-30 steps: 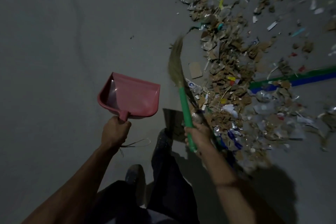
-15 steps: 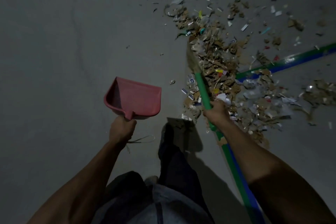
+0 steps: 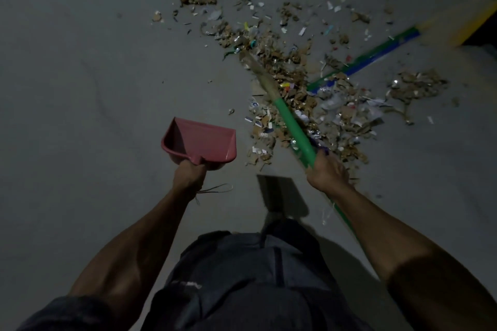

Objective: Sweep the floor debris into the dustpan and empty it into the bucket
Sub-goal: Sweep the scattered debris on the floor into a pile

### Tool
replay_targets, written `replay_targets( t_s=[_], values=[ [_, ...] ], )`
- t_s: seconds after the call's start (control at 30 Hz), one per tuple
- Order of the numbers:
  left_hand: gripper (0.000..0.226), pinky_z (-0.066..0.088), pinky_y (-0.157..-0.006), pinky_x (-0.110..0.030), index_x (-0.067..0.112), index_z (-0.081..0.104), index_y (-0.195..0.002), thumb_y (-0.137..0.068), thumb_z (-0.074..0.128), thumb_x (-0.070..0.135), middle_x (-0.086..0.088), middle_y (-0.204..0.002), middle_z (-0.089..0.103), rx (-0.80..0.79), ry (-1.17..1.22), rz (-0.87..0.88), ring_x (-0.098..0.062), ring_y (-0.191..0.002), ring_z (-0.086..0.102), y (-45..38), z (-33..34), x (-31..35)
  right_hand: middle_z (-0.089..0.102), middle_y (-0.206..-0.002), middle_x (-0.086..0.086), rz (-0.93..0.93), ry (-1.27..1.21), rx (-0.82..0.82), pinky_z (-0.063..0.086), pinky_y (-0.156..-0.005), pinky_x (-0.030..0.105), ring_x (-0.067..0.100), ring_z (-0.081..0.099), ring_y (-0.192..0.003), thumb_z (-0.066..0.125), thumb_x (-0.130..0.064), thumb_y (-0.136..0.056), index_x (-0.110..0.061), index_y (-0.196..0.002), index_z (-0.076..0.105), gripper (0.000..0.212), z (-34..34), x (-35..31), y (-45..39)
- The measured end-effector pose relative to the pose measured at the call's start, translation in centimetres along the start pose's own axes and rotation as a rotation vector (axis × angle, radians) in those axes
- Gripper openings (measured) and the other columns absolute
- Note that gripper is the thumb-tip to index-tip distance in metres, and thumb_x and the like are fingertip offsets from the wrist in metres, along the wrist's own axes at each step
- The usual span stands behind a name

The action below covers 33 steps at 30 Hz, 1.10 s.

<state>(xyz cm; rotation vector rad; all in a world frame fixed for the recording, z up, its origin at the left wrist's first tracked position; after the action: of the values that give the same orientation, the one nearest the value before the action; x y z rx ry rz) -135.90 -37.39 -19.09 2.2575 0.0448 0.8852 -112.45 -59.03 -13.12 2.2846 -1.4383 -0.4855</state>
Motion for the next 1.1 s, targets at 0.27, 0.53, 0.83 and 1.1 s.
replay_targets(
  t_s=[0.27, 0.53, 0.83, 1.1],
  values=[
    [0.03, 0.044, -0.047, -0.029, 0.005, 0.055, -0.071, -0.085, 0.062, 0.031, -0.01, -0.06, 0.056, -0.023, -0.096, 0.117, -0.025, -0.047, 0.055, 4.9, 8.9, 3.7, 0.055, -0.127, 0.017, 0.108, -0.091, -0.059, 0.047, -0.085, 0.039, 0.037, 0.056, -0.116, 0.06, -0.019, -0.091, -0.005, -0.132, 0.042, 0.048, -2.3, 11.0, 1.2],
    [0.018, 0.041, -0.046, -0.026, 0.005, 0.053, -0.07, -0.083, 0.058, 0.015, -0.01, -0.059, 0.053, 0.033, 0.004, 0.151, -0.021, -0.043, 0.05, 13.2, 25.1, 9.1, 0.053, -0.13, 0.018, -0.025, -0.251, -0.077, 0.049, -0.088, 0.037, 0.036, 0.055, -0.113, 0.054, -0.019, -0.089, -0.022, -0.15, 0.023, 0.068, -5.7, 29.7, -2.0],
    [0.005, 0.032, -0.044, -0.024, 0.006, 0.05, -0.084, -0.085, 0.054, 0.004, -0.012, -0.068, 0.046, -0.023, 0.088, 0.161, -0.017, -0.049, 0.04, 22.4, 40.4, 17.8, 0.056, -0.126, 0.019, -0.034, -0.302, -0.016, 0.041, -0.075, 0.031, 0.032, 0.056, -0.098, 0.048, -0.014, -0.091, -0.028, -0.154, 0.015, 0.073, -13.0, 47.9, -5.7],
    [0.025, 0.035, -0.047, -0.028, 0.005, 0.047, -0.076, -0.063, 0.054, 0.025, -0.012, -0.062, 0.043, -0.057, 0.146, 0.203, -0.02, -0.048, 0.04, 22.4, 54.9, 27.5, 0.053, -0.134, 0.019, 0.04, -0.334, 0.033, 0.039, -0.079, 0.031, 0.036, 0.056, -0.112, 0.048, -0.02, -0.095, -0.031, -0.156, 0.012, 0.071, -17.7, 59.0, -16.1]
  ],
)
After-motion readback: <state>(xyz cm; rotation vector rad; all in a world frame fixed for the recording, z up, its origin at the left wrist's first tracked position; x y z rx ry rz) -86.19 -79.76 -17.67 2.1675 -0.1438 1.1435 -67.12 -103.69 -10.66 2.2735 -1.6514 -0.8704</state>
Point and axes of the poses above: each hand's wrist, its own y-axis away from the middle knuckle, its own z-axis out of the palm, x = y × z, the point moved 1 cm from there along -y, towards the middle knuckle
